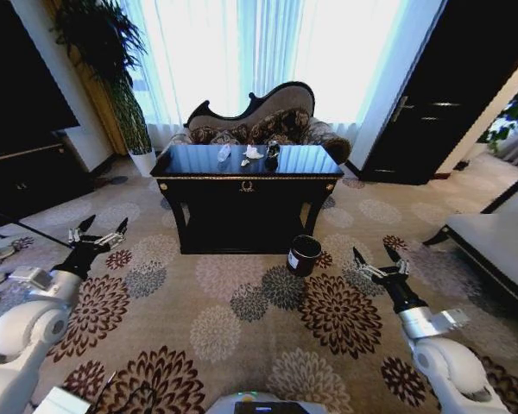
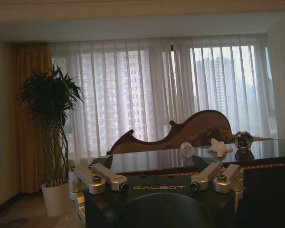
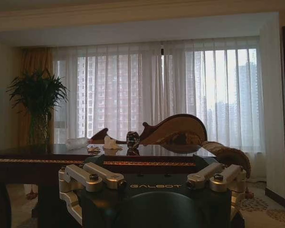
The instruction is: Move to the front of the table and place the trash on the table into the trash bin.
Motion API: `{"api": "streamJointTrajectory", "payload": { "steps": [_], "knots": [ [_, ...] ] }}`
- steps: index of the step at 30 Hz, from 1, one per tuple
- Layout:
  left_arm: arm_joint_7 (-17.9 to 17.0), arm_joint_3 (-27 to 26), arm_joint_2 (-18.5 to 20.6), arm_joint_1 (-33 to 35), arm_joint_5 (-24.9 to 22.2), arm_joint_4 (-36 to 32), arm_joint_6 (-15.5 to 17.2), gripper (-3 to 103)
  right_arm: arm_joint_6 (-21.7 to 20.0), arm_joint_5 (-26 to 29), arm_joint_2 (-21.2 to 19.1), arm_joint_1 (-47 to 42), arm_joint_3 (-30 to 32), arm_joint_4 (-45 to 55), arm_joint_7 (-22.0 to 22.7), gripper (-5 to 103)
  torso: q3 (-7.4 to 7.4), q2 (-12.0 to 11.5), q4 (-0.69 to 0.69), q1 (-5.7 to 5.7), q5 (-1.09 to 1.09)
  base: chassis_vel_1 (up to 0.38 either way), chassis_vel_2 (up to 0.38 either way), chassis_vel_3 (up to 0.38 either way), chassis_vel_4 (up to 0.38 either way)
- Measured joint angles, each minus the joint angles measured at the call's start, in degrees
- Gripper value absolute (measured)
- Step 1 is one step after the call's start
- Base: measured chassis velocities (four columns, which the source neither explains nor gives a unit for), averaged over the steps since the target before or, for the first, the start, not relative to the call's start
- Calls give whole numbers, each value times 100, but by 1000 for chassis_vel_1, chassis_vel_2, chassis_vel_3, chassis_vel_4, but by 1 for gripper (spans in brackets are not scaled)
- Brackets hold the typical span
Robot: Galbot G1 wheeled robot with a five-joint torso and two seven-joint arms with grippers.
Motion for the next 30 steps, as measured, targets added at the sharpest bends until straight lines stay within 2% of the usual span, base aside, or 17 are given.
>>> {"api": "streamJointTrajectory", "payload": {
  "steps": [3,6,16,19,22,26,30],
  "knots": [
    [-29,-2,-36,-74,-15,30,39,93,0,-13,56,-8,-35,3,-6,100,0,0,0,0,2,-172,159,198,-169],
    [-50,-17,-40,-110,-53,69,65,97,0,-46,125,-17,-70,18,-10,100,0,0,-1,0,2,-235,212,227,-208],
    [-94,61,-173,-112,-43,59,80,93,-9,-61,185,-14,-104,41,-10,100,1,-2,-2,4,-2,-305,288,306,-290],
    [-95,70,-174,-112,-38,41,85,93,-10,-63,171,-13,-101,41,-11,100,2,-3,1,5,5,-288,303,273,-295],
    [-96,71,-174,-110,-37,29,91,93,-12,-64,147,-6,-89,41,-10,100,1,-2,-1,4,-1,-266,279,262,-271],
    [-96,68,-173,-77,-34,5,96,93,-14,-64,135,8,-92,42,-10,100,0,-2,0,1,4,-251,270,262,-273],
    [-95,63,-175,-57,-28,-6,101,93,-16,-64,133,9,-98,44,-10,100,0,0,0,0,0,-224,247,239,-226]
  ]
}}
